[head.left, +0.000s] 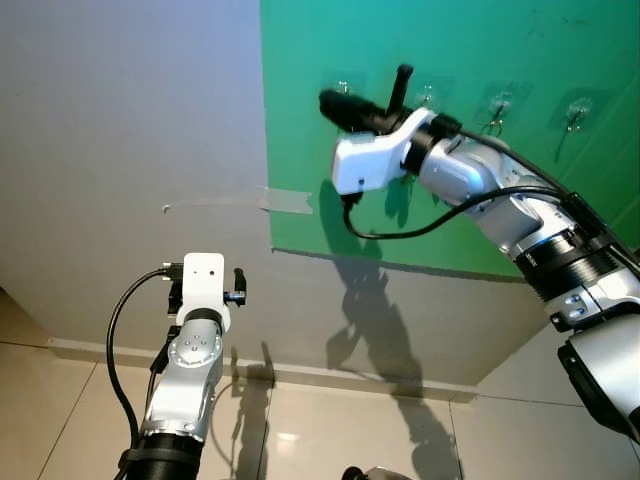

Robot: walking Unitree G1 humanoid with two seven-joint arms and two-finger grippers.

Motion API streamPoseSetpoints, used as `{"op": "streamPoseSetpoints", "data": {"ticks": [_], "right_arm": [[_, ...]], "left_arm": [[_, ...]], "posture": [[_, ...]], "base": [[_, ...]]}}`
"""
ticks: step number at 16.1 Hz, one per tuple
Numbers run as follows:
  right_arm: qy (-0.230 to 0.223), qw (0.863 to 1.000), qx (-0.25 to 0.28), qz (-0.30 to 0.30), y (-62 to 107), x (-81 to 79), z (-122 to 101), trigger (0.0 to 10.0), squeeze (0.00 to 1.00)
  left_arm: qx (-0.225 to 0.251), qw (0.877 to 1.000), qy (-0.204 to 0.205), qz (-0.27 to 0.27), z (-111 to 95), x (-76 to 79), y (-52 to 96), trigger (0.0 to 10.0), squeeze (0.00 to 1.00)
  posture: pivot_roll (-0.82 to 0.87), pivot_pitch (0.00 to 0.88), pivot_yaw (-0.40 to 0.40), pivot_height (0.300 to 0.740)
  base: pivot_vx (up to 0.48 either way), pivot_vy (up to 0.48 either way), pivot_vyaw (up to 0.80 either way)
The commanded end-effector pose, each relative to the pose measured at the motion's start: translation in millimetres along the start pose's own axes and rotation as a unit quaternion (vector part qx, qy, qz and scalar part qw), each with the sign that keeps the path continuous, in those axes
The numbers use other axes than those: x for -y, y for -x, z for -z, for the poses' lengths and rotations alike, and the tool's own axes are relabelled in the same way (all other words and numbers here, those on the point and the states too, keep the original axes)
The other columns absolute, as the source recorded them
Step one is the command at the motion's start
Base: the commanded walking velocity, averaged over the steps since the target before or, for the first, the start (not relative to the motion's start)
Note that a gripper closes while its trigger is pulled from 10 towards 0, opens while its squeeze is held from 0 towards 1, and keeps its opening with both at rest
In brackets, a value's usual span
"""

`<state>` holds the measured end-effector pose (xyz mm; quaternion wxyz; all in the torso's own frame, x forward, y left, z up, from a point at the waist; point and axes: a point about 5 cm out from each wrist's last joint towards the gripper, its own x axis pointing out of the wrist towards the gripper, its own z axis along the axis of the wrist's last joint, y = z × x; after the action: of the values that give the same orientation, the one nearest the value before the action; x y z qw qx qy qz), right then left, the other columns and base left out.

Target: Hang keys on a hook

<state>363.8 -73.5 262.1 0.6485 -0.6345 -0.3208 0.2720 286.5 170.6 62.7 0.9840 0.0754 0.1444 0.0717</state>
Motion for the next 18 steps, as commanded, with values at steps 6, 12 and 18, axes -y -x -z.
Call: {"op": "streamPoseSetpoints", "data": {"ticks": [6, 12, 18], "right_arm": [[0.102, 0.995, -0.009, -0.011, -4.5, -7.5, 15, 10.0, 0.00], [0.139, 0.990, -0.009, -0.015, -7.7, -19.1, 22, 10.0, 0.00], [0.142, 0.990, 0.005, -0.027, -9.2, -41.2, 19, 10.0, 0.00]], "left_arm": [[0.006, 1.000, -0.002, -0.003, -4, 1.3, 0.4, 10.0, 0.00], [0.008, 1.000, -0.003, -0.003, -4, 1.6, 0.2, 10.0, 0.00], [0.006, 1.000, -0.002, -0.008, -3, -1.5, 1.4, 10.0, 0.00]], "posture": [[-0.03, 0.000, -0.060, 0.740], [-0.01, 0.000, -0.065, 0.740], [0.00, 0.000, -0.073, 0.740]], "base": [[0.000, 0.000, 0.00], [0.000, 0.000, 0.00], [0.000, 0.000, 0.00]]}}
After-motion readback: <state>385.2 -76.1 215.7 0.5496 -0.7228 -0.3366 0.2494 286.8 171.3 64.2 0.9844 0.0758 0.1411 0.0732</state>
